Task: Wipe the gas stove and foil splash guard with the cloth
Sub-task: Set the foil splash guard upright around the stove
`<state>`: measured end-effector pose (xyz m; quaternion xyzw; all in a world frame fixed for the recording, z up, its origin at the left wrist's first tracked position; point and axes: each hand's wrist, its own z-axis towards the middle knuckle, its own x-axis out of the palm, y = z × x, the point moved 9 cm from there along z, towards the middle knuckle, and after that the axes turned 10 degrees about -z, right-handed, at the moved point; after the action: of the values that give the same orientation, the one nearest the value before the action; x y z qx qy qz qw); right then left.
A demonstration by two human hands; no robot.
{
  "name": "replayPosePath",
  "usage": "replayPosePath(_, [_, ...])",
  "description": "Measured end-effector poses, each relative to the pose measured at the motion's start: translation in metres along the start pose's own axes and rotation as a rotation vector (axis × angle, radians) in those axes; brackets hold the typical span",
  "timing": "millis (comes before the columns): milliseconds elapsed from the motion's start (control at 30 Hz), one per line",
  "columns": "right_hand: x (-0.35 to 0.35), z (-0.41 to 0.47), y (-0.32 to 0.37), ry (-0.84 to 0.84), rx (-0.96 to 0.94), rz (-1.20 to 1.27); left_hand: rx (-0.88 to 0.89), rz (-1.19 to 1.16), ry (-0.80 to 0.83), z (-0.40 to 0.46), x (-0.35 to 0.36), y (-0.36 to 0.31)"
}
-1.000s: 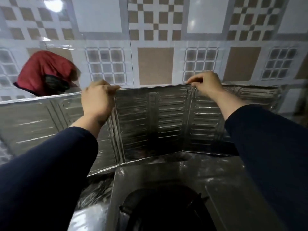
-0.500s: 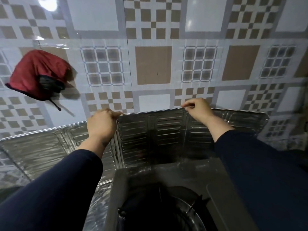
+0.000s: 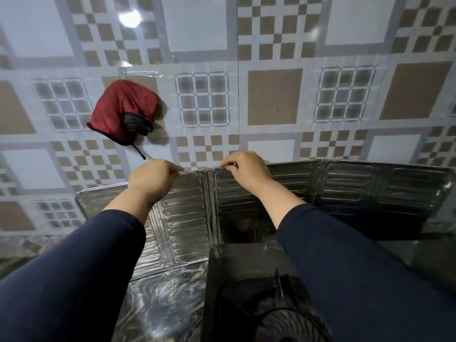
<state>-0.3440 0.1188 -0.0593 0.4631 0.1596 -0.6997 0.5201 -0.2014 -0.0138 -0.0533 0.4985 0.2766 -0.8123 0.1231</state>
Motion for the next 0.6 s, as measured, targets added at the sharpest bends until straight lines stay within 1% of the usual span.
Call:
replayPosePath(167, [0.006,0.003,-0.011,0.022,0.095,0.145,0.021,-0.025,0.050,-0.003,0.001,-0.005])
replayPosePath(333, [-0.003,0.000,-0.020,0.018,0.128,0.158,0.030,-0.063,0.069,-0.003,-0.001,-0.028])
replayPosePath(467, [0.002,0.006,-0.018,0.024,0.164,0.183,-0.007,-0.119,0.112,-0.004,-0.001,-0.034])
replayPosePath(600, [0.015,0.012,-0.003,0.044,0.149,0.221,-0.064,-0.186,0.162,-0.007,-0.006,-0.027])
